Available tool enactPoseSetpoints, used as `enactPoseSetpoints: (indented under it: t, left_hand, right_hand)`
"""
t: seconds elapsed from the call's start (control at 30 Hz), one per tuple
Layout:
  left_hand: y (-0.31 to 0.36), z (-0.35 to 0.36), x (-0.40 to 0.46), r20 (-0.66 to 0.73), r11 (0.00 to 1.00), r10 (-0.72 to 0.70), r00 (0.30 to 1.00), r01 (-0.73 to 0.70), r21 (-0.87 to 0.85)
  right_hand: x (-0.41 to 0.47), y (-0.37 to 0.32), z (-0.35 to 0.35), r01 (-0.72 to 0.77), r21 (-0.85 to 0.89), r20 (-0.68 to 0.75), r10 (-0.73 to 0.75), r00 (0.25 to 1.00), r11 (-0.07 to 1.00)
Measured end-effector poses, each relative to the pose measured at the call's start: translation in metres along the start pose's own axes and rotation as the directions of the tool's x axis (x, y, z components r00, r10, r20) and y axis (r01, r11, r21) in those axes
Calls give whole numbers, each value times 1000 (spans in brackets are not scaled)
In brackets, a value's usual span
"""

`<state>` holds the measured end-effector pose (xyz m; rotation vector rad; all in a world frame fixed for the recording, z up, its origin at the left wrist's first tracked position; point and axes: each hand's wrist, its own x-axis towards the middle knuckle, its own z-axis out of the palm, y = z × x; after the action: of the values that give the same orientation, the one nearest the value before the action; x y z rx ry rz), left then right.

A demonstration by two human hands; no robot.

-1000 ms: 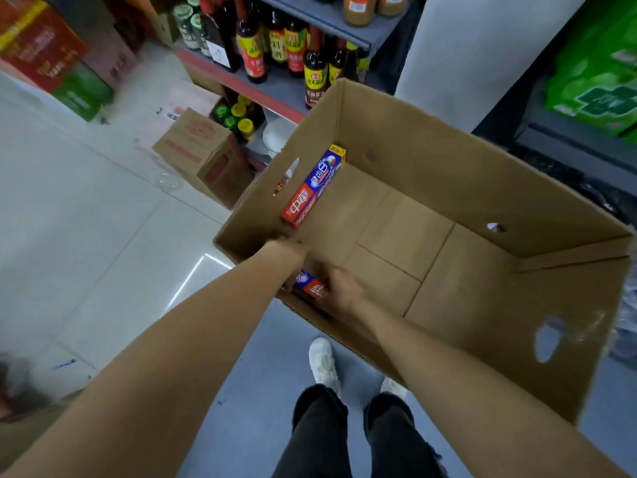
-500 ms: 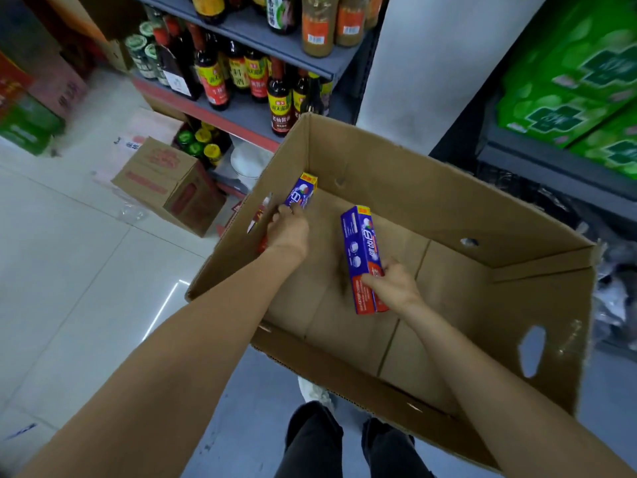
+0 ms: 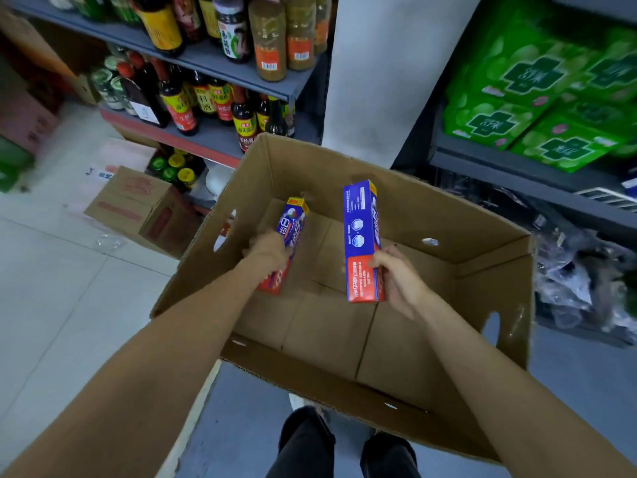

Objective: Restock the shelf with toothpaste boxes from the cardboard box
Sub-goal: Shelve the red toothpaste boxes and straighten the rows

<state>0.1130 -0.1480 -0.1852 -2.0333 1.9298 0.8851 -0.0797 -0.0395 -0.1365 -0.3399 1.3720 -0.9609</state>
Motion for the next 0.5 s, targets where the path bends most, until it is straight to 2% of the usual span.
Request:
enactPoseSetpoints:
  t: [0.03, 0.1, 0.23, 0.3, 0.37, 0.43, 0.5]
  left_hand:
    - [6, -1, -10, -7, 987, 24, 1000, -25, -157]
    - [23, -6, -34, -63, 897, 47, 997, -70, -436]
    - [71, -25, -84, -134, 654, 128, 983, -185, -734]
    - [104, -38, -109, -125, 532, 168, 978, -197, -824]
    - [139, -48, -134, -113, 472, 218, 969, -206, -858]
    - [175, -51, -156, -131, 414, 265, 955, -235, -880]
    - [213, -53, -177, -182, 400, 285, 941, -289, -870]
  right_hand:
    - [-4, -4, -3, 7, 31, 22, -7, 1000, 1000]
    - [-15, -15, -10, 40, -12, 35, -40, 999, 999]
    - [-42, -41, -33, 160, -76, 75, -155, 985, 984]
    - [-59, -61, -53, 232, -82, 97, -223, 970, 969]
    - [-75, -84, -80, 284, -25, 132, -278, 951, 959]
    - [-91, -107, -110, 277, 113, 165, -293, 942, 954]
    - [-106, -131, -141, 266, 211, 175, -304, 936, 940]
